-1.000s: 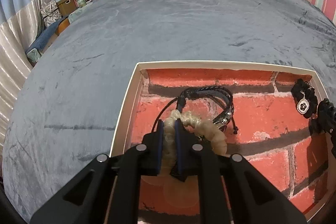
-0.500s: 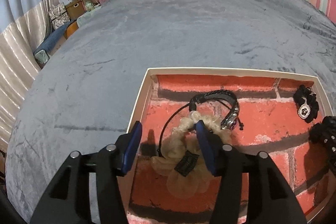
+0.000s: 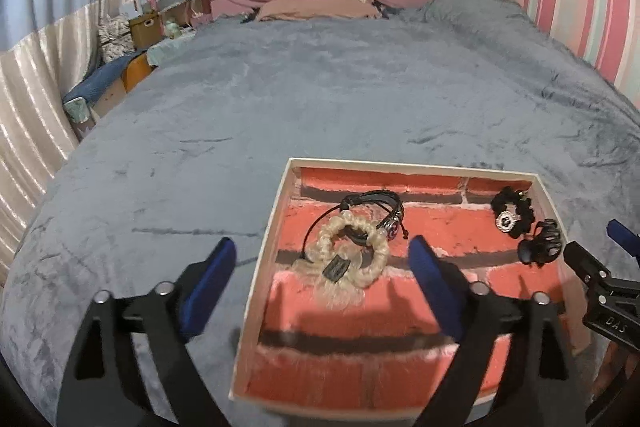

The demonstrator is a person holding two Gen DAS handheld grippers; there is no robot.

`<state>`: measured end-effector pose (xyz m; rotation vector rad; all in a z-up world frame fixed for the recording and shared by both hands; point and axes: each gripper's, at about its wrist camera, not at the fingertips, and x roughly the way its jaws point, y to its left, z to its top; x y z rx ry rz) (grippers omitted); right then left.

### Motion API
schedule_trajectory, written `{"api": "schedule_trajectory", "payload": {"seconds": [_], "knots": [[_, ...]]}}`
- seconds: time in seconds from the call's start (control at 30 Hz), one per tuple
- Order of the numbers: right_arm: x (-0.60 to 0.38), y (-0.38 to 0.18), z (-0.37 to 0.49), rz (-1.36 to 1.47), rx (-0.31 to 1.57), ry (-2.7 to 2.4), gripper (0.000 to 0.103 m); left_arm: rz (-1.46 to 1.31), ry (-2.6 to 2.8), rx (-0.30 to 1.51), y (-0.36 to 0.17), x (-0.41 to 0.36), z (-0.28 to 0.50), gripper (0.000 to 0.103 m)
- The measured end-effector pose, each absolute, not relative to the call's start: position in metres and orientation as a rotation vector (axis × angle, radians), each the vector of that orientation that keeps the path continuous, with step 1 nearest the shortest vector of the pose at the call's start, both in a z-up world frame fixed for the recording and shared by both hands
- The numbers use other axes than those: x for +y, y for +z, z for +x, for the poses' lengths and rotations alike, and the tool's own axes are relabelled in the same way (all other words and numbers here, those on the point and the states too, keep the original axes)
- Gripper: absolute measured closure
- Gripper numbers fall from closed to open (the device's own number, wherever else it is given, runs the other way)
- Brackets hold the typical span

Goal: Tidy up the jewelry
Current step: 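Open both tools and withdraw them from the tray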

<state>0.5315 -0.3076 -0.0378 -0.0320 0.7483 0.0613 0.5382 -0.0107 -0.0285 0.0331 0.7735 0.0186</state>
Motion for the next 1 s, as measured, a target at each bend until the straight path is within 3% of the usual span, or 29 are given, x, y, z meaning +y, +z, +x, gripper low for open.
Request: {"api": "schedule_trajectory", "payload": {"seconds": [0.47,1.0], "knots": [[-0.327,-0.011,0.434,-0.045,0.711,0.066,0.004,0.122,0.033,0.677,0.005,-0.013,0.416,0.009],[-0.364,0.017,0.299,-0.065,0.639,0.067,0.004,-0.037,-0.009,0.673,0.010,0.009,0.287,0.009]]}}
